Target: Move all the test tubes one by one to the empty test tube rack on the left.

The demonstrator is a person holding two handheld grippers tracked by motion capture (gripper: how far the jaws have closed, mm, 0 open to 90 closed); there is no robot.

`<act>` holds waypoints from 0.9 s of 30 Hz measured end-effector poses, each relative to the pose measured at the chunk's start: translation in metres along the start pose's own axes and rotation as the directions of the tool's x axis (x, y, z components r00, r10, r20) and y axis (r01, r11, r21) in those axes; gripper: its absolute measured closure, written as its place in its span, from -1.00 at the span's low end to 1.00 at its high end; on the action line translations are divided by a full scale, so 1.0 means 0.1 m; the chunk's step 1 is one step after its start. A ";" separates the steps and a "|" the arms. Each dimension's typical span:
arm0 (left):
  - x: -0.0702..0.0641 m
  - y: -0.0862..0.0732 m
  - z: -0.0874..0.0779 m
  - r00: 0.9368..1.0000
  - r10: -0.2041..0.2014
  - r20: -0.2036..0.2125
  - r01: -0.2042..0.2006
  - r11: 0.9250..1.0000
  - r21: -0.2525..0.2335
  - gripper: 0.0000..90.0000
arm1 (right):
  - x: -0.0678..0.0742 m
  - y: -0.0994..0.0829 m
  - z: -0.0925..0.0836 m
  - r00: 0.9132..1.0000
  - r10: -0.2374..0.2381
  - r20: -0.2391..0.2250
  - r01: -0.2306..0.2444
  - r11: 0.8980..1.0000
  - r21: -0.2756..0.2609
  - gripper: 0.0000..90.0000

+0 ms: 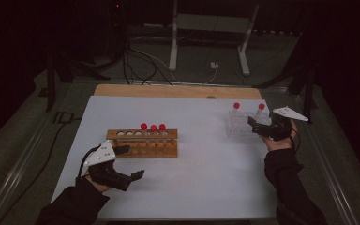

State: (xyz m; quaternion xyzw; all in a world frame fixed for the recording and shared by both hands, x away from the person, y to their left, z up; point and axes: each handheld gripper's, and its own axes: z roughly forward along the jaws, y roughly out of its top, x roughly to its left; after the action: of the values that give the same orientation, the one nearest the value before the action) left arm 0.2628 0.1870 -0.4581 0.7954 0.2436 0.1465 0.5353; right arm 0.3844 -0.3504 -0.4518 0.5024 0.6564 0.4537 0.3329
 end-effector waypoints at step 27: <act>-0.01 -0.06 0.04 1.000 -0.002 0.013 0.002 1.000 0.026 -0.99 | -0.29 -0.05 0.56 0.995 0.036 0.090 -0.047 0.992 0.119 0.44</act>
State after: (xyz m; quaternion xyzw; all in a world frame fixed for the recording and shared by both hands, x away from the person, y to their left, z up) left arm 0.2628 0.1850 -0.4655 0.8030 0.2427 0.1377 0.5266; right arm 0.4403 -0.3645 -0.4778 0.5548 0.6569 0.3973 0.3208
